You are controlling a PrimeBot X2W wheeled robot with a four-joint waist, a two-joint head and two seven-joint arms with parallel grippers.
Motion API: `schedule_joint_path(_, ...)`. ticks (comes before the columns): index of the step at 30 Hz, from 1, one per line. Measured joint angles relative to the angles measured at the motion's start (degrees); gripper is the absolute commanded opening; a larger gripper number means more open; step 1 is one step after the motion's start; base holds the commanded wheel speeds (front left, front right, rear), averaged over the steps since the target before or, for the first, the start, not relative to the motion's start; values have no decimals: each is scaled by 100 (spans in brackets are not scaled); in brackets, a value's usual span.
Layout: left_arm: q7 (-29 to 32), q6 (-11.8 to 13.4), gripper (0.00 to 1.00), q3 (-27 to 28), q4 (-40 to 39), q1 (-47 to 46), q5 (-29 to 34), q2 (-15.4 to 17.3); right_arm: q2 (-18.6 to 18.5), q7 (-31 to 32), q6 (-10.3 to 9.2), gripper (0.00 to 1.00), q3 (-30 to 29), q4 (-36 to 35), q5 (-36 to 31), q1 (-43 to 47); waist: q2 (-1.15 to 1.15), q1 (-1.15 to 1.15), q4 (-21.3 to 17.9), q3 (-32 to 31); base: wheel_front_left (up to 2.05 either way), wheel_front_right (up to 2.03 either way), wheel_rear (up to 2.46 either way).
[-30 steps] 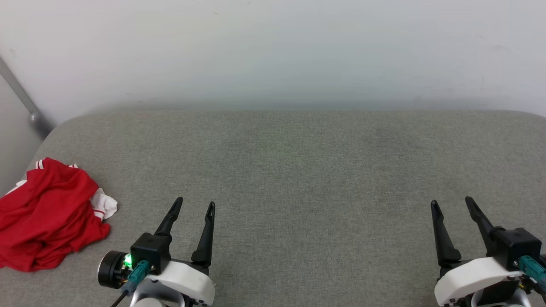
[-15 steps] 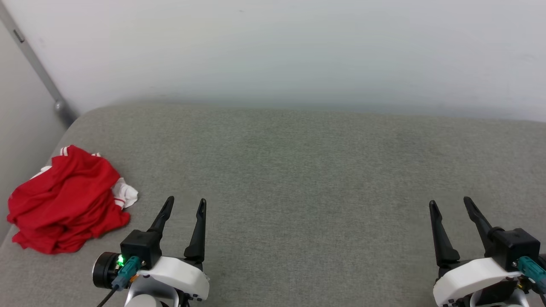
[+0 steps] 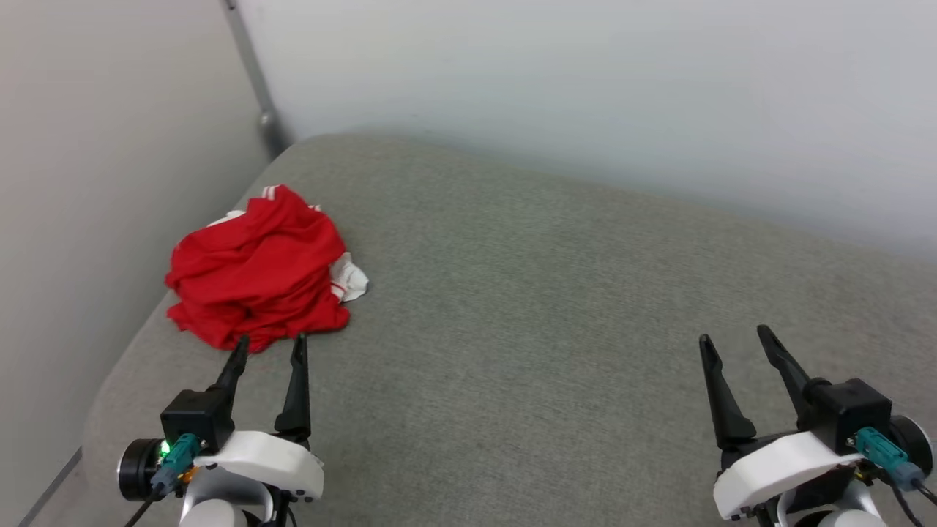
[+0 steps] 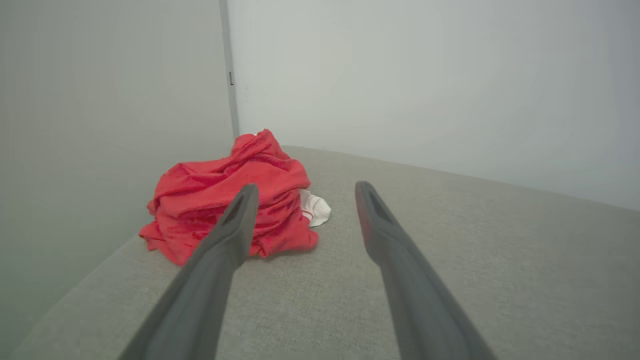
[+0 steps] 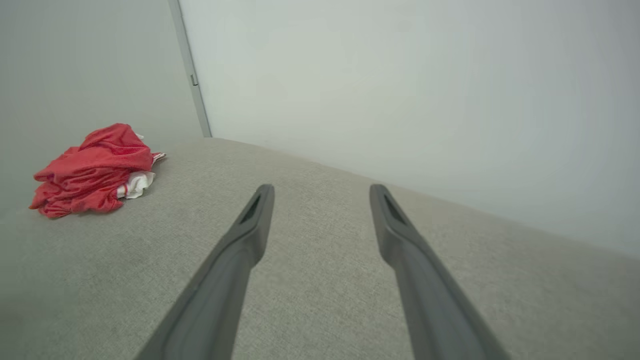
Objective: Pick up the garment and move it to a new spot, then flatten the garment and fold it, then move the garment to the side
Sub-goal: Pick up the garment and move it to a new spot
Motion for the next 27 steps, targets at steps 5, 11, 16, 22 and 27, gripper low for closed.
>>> schedule_joint_path(5, 0, 49, 100, 137, 9, 0, -63, 60, 2, 8, 0, 100, 211, -7, 31, -75, 0, 0, 529, 30, 0, 0, 0)
schedule_joint_path(11, 0, 81, 100, 237, 8, 65, -122, 70, 2, 25, 0, 100, 367, 4, 45, -159, 0, 0, 1000, 77, 0, 0, 0)
schedule_joint_path(16, 0, 92, 100, 240, -23, 103, -124, 56, 2, 38, 0, 100, 402, 4, 42, -183, 0, 0, 1154, 147, 0, 0, 0)
schedule_joint_path(22, 0, 88, 100, 250, -35, -4, -154, 45, 2, 79, 0, 100, 413, 8, 5, -263, 0, 0, 1174, 233, 0, 0, 0)
schedule_joint_path(27, 19, 46, 100, 254, -4, -414, -187, 109, 3, 147, 0, 100, 409, -49, -89, -358, 0, 0, 1121, 360, 0, 0, 0)
